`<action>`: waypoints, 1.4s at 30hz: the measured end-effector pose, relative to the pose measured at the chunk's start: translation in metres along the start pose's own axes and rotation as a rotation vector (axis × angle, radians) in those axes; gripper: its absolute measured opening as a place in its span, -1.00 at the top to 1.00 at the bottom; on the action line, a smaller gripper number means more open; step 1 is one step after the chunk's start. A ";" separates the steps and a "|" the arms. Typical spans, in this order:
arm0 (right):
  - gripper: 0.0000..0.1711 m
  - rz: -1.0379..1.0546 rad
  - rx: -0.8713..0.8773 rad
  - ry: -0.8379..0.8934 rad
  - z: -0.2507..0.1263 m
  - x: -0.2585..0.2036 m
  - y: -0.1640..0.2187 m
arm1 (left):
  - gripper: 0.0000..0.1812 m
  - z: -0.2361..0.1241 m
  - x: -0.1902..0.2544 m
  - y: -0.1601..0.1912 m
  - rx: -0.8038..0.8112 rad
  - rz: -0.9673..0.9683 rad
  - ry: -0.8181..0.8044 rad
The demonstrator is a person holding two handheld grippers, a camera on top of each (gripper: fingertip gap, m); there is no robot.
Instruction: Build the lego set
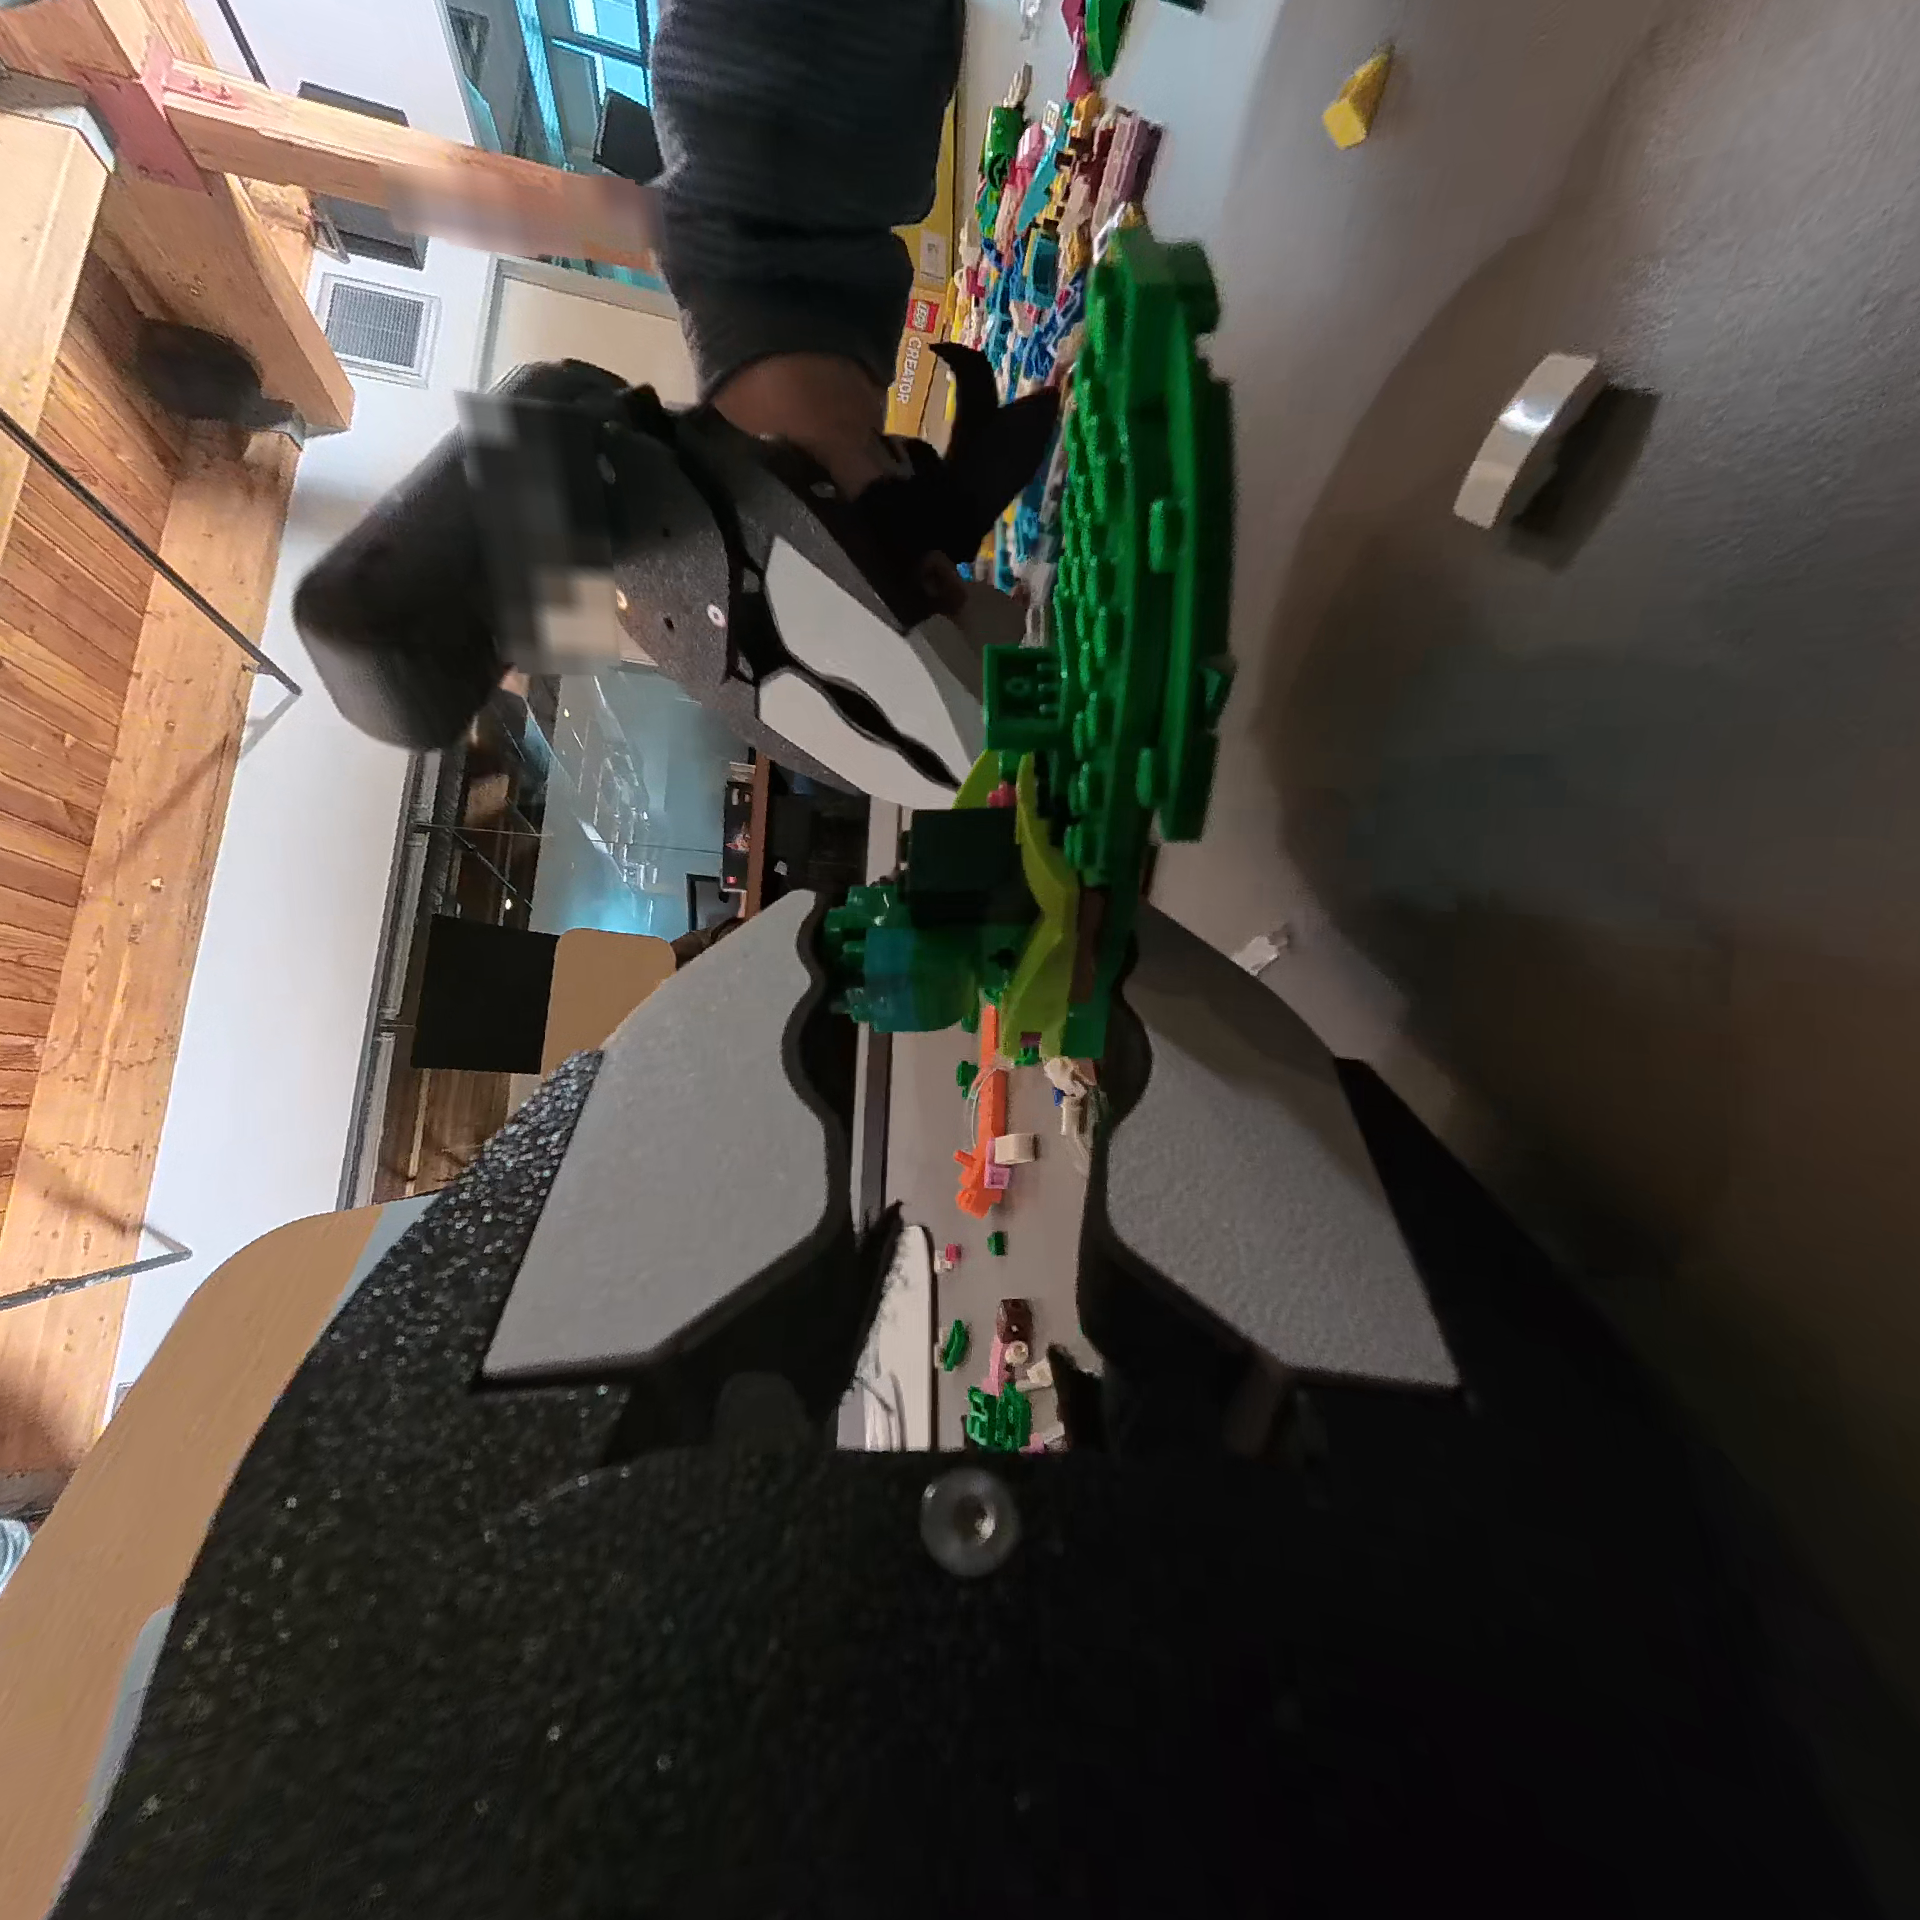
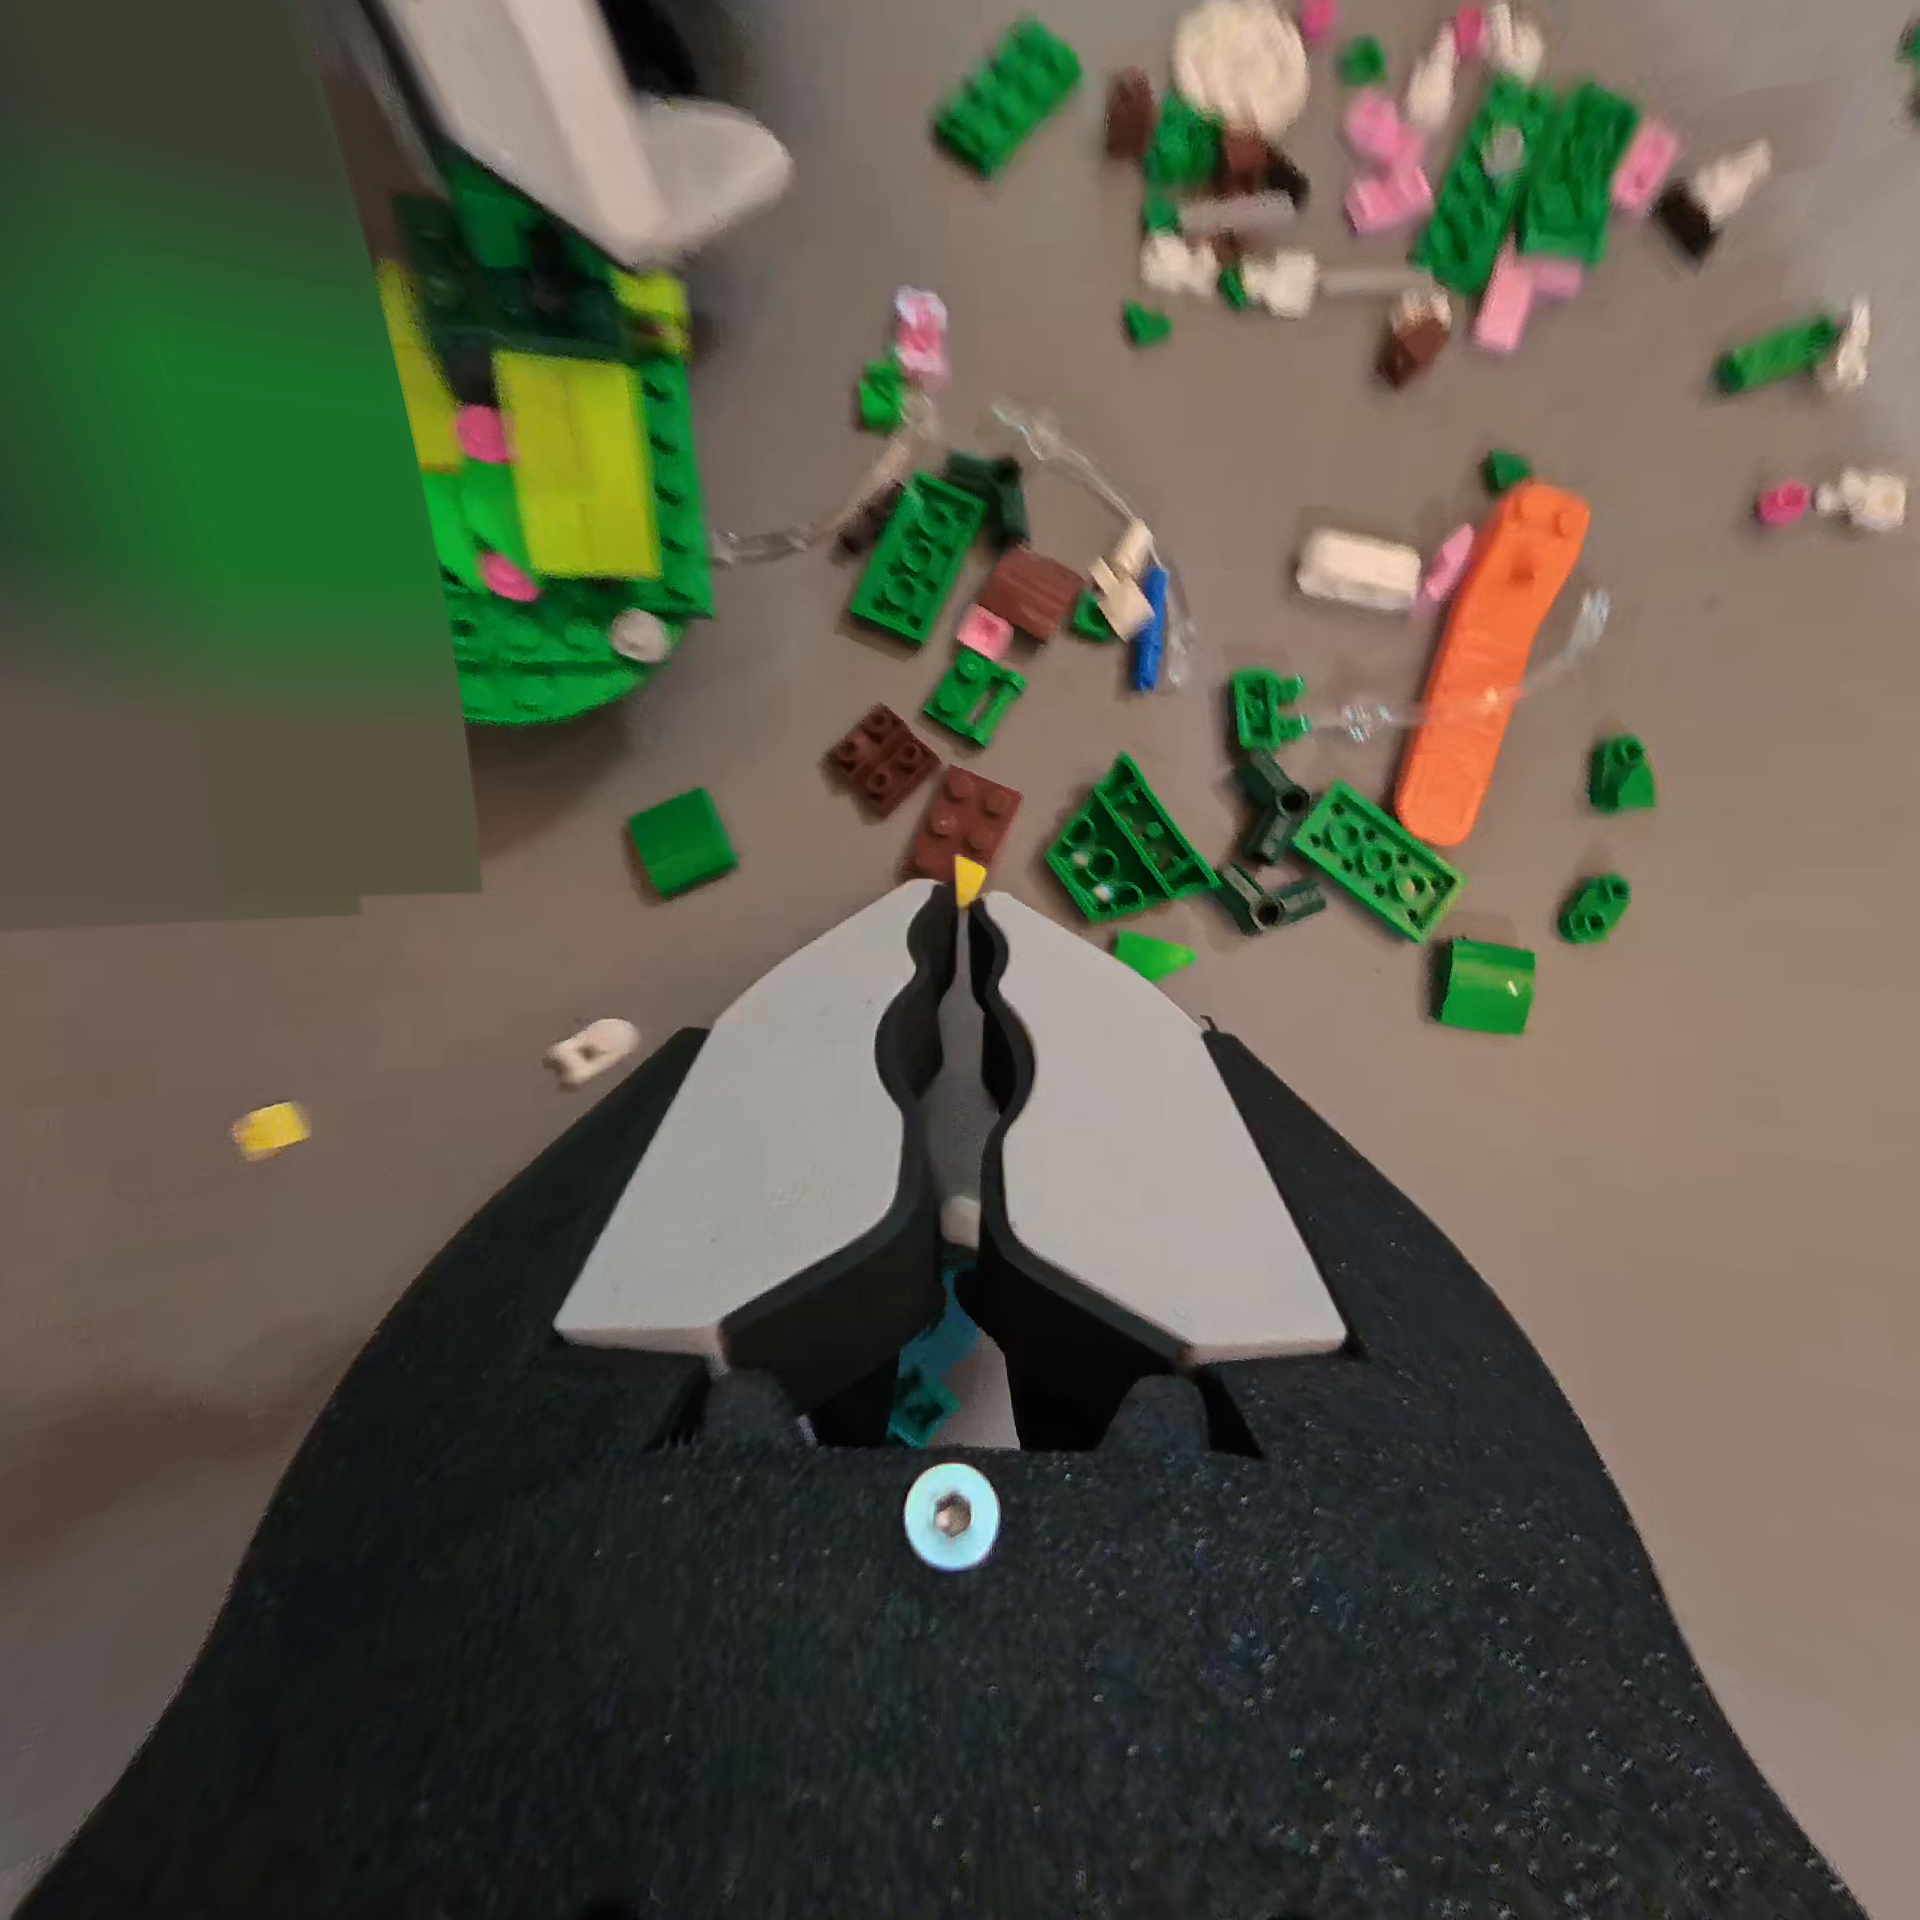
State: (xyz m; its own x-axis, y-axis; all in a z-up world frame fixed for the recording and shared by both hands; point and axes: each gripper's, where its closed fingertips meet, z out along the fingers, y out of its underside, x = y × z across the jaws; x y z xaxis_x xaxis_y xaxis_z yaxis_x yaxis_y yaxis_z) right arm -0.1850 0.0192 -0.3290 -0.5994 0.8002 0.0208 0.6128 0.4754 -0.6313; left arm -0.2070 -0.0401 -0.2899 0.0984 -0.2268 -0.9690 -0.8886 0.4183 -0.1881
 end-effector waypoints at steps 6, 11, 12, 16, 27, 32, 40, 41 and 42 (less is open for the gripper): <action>0.98 -0.101 0.342 -0.200 -0.031 -0.051 -0.048 | 0.47 -0.002 -0.006 -0.003 0.015 0.010 -0.035; 0.98 -0.044 0.390 -0.278 -0.040 -0.069 -0.060 | 0.47 -0.002 -0.007 -0.004 0.016 0.014 -0.050; 0.98 -0.022 0.376 -0.283 -0.039 -0.070 -0.061 | 0.47 -0.002 -0.008 -0.004 0.015 0.016 -0.057; 0.98 -0.006 0.322 -0.296 -0.031 -0.079 -0.066 | 0.47 -0.003 -0.010 -0.004 0.008 0.041 -0.073; 0.98 -0.035 0.206 -0.200 -0.036 -0.080 -0.082 | 0.47 -0.004 -0.015 0.000 -0.003 0.045 -0.104; 0.98 -0.043 0.143 -0.149 -0.038 -0.077 -0.080 | 0.47 -0.003 -0.014 0.002 -0.004 0.037 -0.105; 0.98 -0.043 0.159 -0.146 -0.040 -0.077 -0.077 | 0.47 -0.003 -0.014 0.005 -0.015 0.034 -0.103; 0.98 -0.045 0.158 -0.148 -0.039 -0.077 -0.076 | 0.47 -0.003 -0.014 0.006 -0.017 0.035 -0.103; 0.98 -0.046 0.158 -0.149 -0.039 -0.077 -0.076 | 0.47 -0.003 -0.014 0.006 -0.017 0.035 -0.102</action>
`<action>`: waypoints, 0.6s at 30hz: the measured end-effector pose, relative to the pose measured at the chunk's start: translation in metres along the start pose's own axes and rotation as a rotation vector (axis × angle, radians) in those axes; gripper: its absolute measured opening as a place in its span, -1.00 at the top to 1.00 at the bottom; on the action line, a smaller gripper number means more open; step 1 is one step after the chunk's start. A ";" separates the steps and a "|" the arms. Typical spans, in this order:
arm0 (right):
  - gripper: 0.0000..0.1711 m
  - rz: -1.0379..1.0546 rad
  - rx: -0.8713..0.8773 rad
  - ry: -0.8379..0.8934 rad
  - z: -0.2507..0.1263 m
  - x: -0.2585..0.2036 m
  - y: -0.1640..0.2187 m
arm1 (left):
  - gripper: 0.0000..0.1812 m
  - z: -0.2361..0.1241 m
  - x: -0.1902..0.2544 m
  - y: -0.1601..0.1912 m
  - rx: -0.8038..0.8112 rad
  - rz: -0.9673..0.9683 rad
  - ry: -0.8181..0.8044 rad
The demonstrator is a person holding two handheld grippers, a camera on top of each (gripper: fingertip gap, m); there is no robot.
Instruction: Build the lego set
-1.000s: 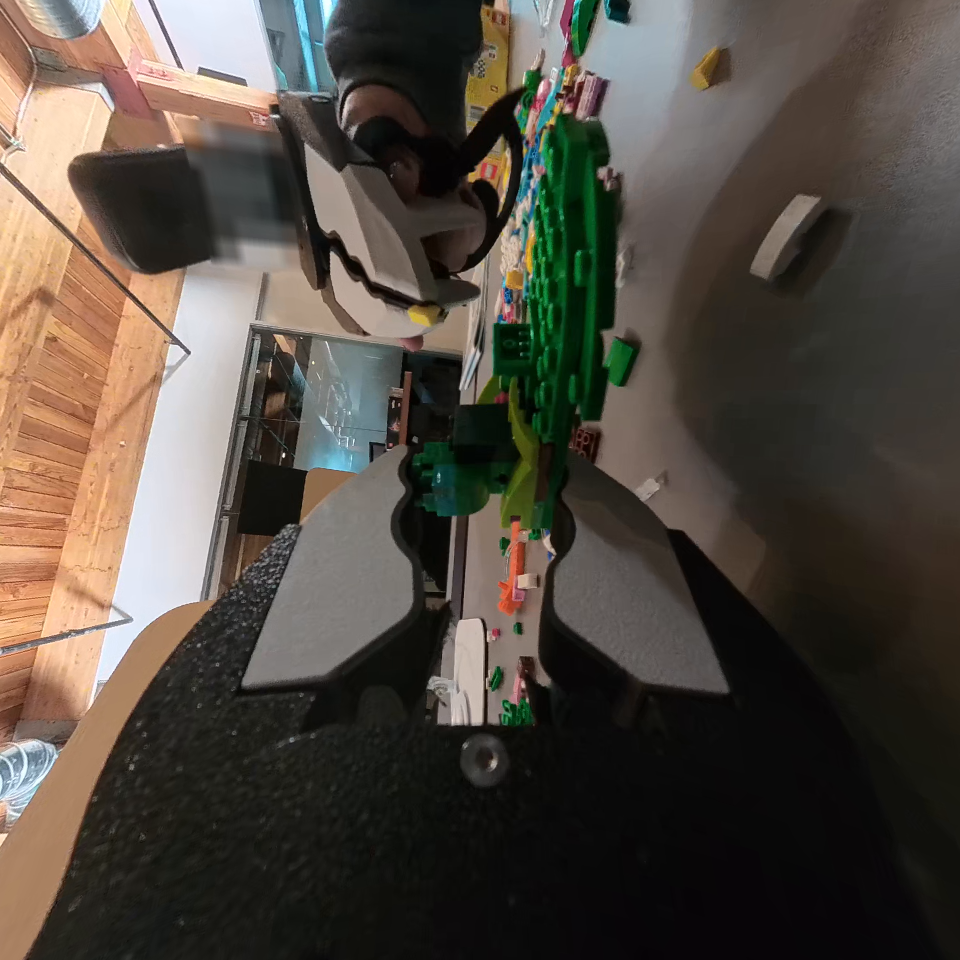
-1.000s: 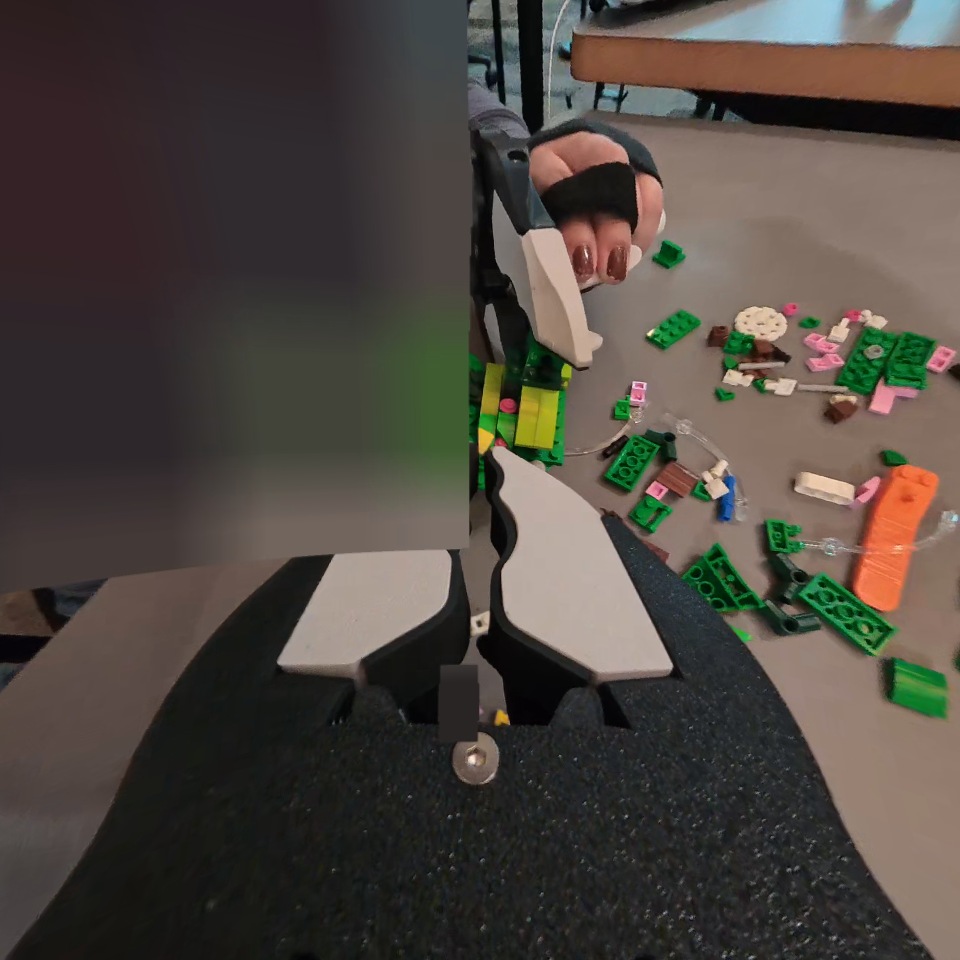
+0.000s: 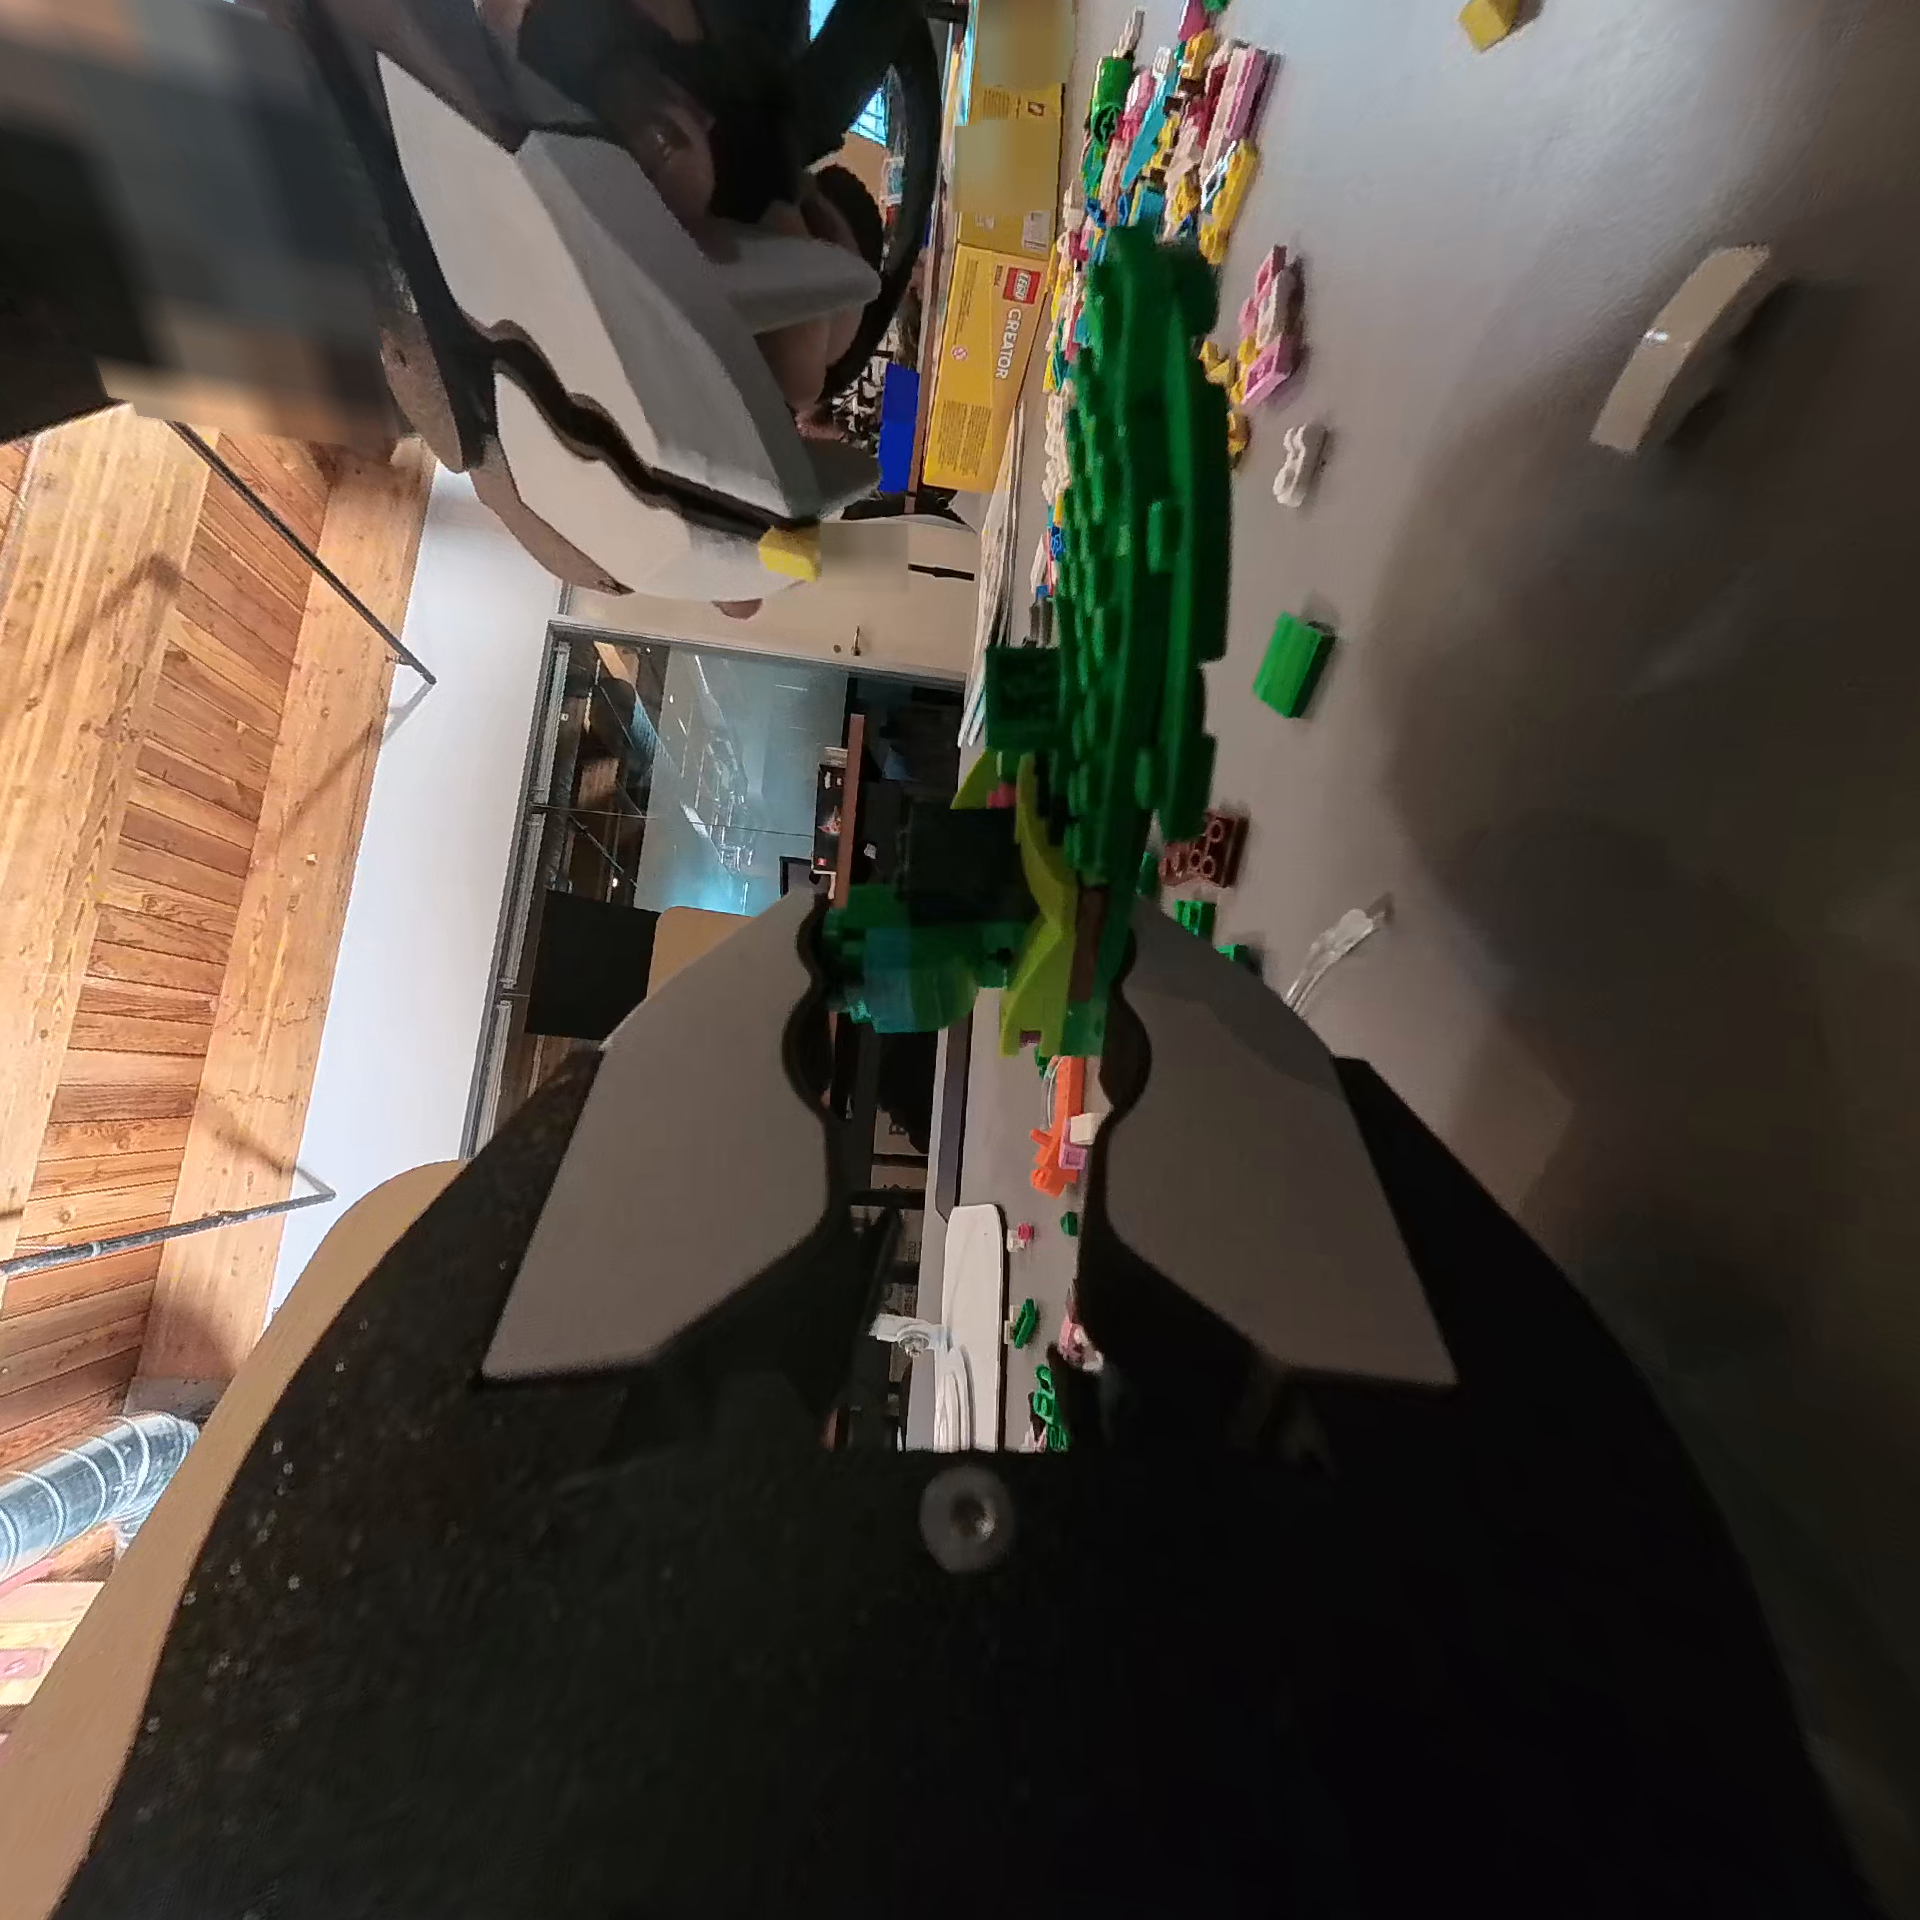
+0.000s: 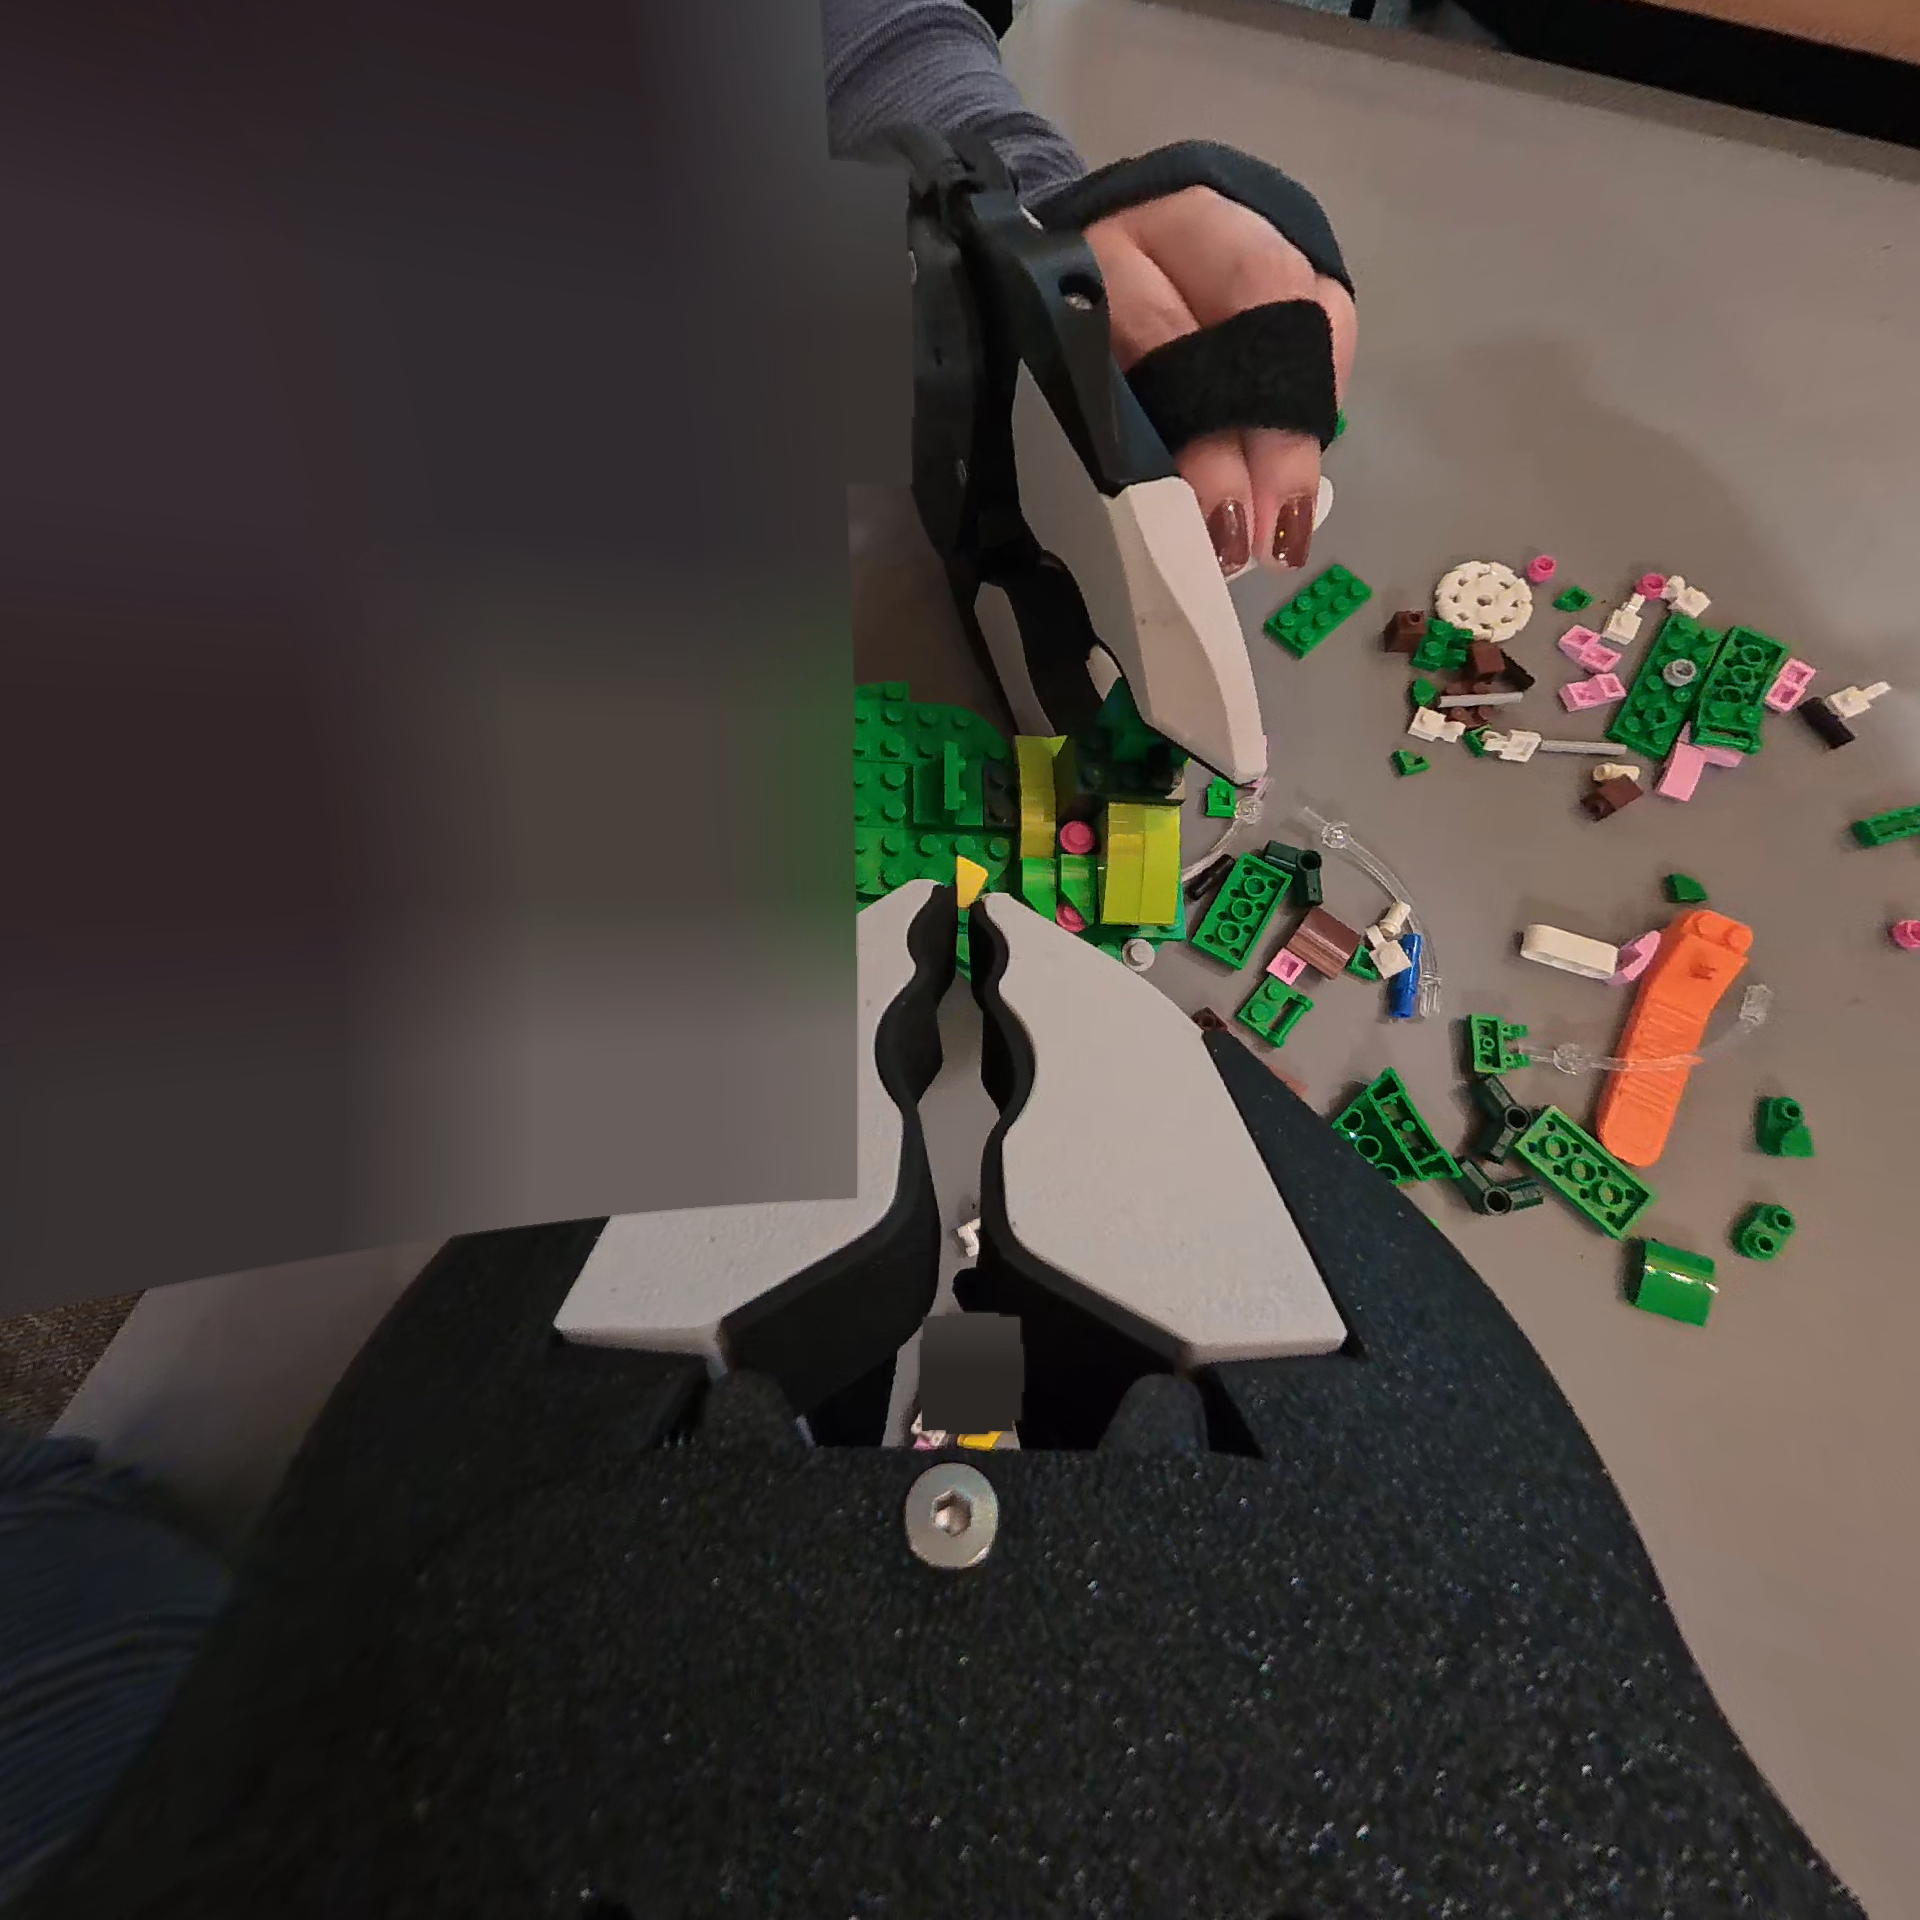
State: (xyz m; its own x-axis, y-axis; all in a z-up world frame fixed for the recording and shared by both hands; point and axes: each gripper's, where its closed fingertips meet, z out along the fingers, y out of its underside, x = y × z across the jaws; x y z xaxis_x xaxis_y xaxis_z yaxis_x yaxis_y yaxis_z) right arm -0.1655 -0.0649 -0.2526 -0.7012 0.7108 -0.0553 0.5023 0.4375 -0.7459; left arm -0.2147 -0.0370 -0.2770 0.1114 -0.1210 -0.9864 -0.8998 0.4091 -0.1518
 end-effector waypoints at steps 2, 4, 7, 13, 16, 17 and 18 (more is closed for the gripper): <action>0.98 0.001 0.000 -0.004 0.001 0.000 0.000 | 0.46 0.000 0.001 0.000 -0.002 -0.001 0.003; 0.98 0.004 0.001 -0.002 0.003 0.002 0.001 | 0.47 0.000 0.001 0.000 -0.002 0.003 0.003; 0.98 0.037 -0.027 0.040 0.003 0.011 0.006 | 0.47 0.000 0.001 0.000 0.000 0.001 0.004; 0.98 0.056 -0.039 0.068 0.003 0.017 0.010 | 0.47 -0.001 0.000 -0.001 0.003 0.000 0.003; 0.98 0.052 -0.038 0.066 0.004 0.017 0.009 | 0.47 -0.001 0.000 -0.001 0.003 0.000 0.001; 0.98 0.050 -0.036 0.066 0.004 0.017 0.009 | 0.47 -0.001 0.000 -0.001 0.004 -0.001 -0.001; 0.98 0.048 -0.034 0.065 0.004 0.017 0.009 | 0.47 -0.001 0.000 -0.001 0.005 -0.002 -0.002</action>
State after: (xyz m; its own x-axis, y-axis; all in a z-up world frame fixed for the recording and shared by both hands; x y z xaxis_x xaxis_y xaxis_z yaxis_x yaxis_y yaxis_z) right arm -0.1746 -0.0513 -0.2629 -0.6420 0.7653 -0.0462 0.5521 0.4197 -0.7204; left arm -0.2142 -0.0382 -0.2764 0.1139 -0.1200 -0.9862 -0.8972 0.4139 -0.1540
